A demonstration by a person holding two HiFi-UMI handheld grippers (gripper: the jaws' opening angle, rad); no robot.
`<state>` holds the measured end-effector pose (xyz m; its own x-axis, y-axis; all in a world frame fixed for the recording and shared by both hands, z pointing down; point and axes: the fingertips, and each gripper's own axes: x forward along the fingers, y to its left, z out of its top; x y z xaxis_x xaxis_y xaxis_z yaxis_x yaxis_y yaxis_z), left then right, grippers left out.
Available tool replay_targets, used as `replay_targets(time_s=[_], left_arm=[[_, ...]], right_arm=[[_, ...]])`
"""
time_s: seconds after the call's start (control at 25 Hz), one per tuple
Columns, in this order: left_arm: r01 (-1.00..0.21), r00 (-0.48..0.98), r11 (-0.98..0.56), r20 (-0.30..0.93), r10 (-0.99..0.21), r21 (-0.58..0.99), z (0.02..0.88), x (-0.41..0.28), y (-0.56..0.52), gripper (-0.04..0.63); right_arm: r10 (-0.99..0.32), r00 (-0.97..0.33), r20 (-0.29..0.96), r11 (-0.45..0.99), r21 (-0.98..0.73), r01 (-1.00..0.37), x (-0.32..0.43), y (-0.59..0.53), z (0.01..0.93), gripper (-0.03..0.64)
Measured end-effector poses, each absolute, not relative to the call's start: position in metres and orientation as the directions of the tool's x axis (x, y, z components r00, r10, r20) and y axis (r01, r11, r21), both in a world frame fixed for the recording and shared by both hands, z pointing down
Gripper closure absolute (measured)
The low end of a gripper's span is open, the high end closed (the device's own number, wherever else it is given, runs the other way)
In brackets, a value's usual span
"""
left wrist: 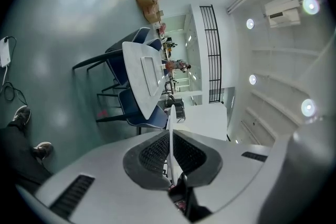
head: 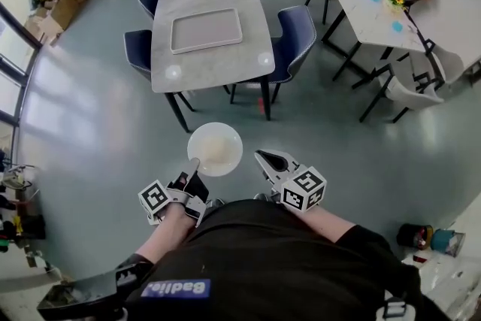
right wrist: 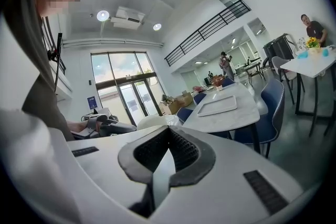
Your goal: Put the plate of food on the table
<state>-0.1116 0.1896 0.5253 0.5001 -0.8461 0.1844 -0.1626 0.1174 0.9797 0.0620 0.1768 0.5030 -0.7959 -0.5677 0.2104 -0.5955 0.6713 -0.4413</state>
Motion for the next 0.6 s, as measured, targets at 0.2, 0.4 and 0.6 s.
replay_targets(time_s=[0.2, 0.4, 0.6], left_arm=[[-0.172, 0.464, 0.125, 0.192, -0.865, 0.977, 0.529, -0.098, 0.187, 0.575], [-0.177, 0.439, 0.129, 0.195, -0.877, 0.976, 0.533, -0.094, 0.183, 0.575], [-0.17, 0.438, 0.117, 0.182, -0.88, 0.978, 0.534, -0.092, 0.163, 0.575]], right_arm=[[-0.577, -0.791, 0.204, 0.662, -0.449, -0.6, 0.085, 0.165, 0.511, 0.606], [-0.568, -0.796, 0.208, 0.665, -0.454, -0.593, 0.095, 0.156, 0.52, 0.606], [-0.565, -0.796, 0.219, 0.664, -0.451, -0.596, 0.096, 0.137, 0.525, 0.606]])
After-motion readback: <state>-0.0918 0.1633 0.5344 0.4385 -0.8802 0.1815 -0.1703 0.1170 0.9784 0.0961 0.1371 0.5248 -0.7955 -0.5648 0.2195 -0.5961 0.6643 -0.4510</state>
